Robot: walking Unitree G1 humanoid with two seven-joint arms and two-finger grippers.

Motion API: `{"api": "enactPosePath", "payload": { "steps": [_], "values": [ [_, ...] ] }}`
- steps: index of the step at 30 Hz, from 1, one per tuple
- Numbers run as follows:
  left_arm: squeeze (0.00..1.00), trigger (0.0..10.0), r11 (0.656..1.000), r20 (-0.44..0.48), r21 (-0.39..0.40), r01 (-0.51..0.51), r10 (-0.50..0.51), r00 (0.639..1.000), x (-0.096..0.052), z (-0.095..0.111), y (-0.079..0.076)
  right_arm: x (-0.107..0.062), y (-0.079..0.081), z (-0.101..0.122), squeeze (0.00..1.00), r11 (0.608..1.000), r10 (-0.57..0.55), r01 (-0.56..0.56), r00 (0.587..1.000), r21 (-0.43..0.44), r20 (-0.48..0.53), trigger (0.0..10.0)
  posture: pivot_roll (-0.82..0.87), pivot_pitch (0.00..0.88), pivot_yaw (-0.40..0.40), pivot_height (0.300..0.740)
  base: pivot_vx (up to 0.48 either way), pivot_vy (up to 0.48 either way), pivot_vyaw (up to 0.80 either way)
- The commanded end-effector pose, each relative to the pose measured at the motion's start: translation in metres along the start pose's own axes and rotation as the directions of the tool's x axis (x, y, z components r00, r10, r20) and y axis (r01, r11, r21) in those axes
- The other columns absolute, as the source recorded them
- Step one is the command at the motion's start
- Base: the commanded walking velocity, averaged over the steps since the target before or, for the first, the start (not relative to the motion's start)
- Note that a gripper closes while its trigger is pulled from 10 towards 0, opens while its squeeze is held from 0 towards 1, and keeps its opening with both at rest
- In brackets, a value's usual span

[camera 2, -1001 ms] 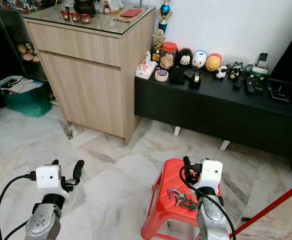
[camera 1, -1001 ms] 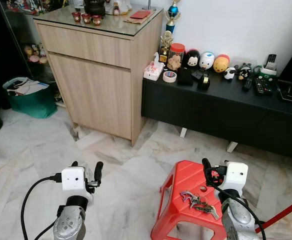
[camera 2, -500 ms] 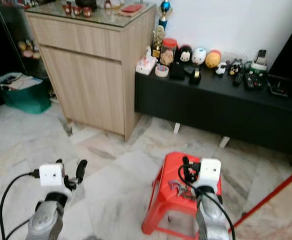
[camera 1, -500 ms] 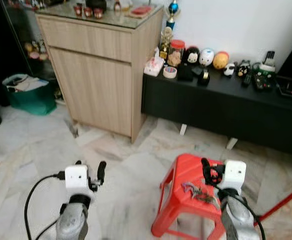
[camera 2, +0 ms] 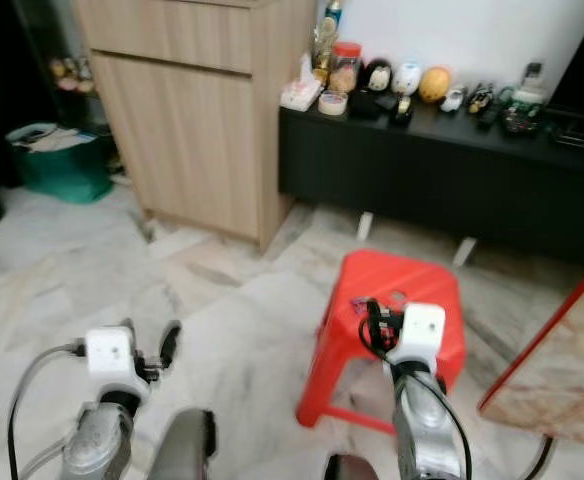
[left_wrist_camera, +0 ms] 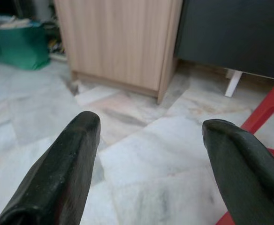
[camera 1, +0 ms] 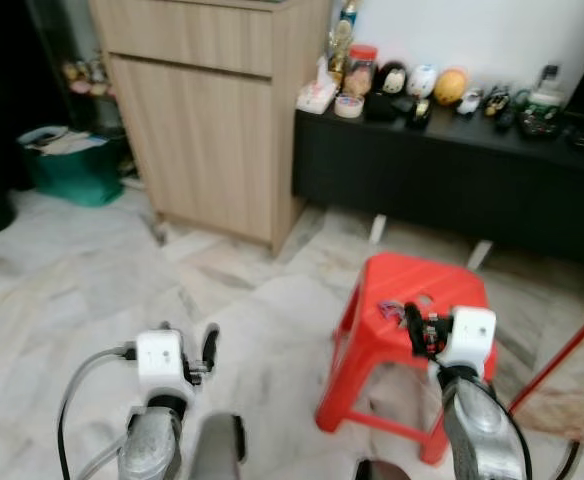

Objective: Hang keys on a hook

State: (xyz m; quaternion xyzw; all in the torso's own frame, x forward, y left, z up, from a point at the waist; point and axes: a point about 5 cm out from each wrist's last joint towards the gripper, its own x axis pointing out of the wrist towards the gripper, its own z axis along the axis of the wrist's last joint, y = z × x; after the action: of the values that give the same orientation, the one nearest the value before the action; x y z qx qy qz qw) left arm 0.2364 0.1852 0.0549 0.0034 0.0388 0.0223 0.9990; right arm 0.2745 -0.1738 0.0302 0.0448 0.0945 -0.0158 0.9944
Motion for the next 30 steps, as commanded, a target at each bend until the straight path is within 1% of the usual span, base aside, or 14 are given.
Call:
{"api": "enactPosePath", "payload": {
  "steps": [1,4,8,16,30],
  "values": [
    [0.00,10.0,1.000,0.049,-0.015,0.019,-0.019,0.999,0.0068,0.0118,-0.0064,0.0018,-0.0081,0.0048,0.00,1.000,-0.023,0.023,1.000,0.001,0.013,10.0,0.09,0.000,-0.087,0.603,0.000,0.000,0.00],
    [0.00,10.0,1.000,0.049,-0.018,0.021,-0.020,0.999,0.0070,0.0124,-0.0068,0.0027,-0.0082,0.0051,0.00,1.000,-0.024,0.024,1.000,0.003,0.010,10.0,0.09,0.000,-0.088,0.603,0.000,0.000,0.00],
    [0.00,10.0,1.000,0.050,-0.020,0.023,-0.022,0.998,0.0070,0.0126,-0.0073,0.0037,-0.0092,0.0057,0.00,1.000,-0.031,0.031,0.999,0.003,0.009,10.0,0.09,0.000,-0.088,0.603,0.263,0.000,0.00],
    [0.00,10.0,0.999,0.059,-0.024,0.035,-0.034,0.998,0.0099,0.0150,-0.0098,0.0071,-0.0104,0.0079,0.00,0.999,-0.043,0.043,0.999,0.013,0.007,10.0,0.08,0.000,-0.086,0.603,0.317,0.000,0.00],
    [0.00,10.0,0.999,0.057,-0.023,0.037,-0.035,0.998,0.0097,0.0148,-0.0093,0.0084,-0.0093,0.0063,0.00,0.999,-0.041,0.041,0.999,0.011,-0.006,10.0,0.09,0.000,-0.088,0.603,0.363,0.000,0.00]
  ]
}}
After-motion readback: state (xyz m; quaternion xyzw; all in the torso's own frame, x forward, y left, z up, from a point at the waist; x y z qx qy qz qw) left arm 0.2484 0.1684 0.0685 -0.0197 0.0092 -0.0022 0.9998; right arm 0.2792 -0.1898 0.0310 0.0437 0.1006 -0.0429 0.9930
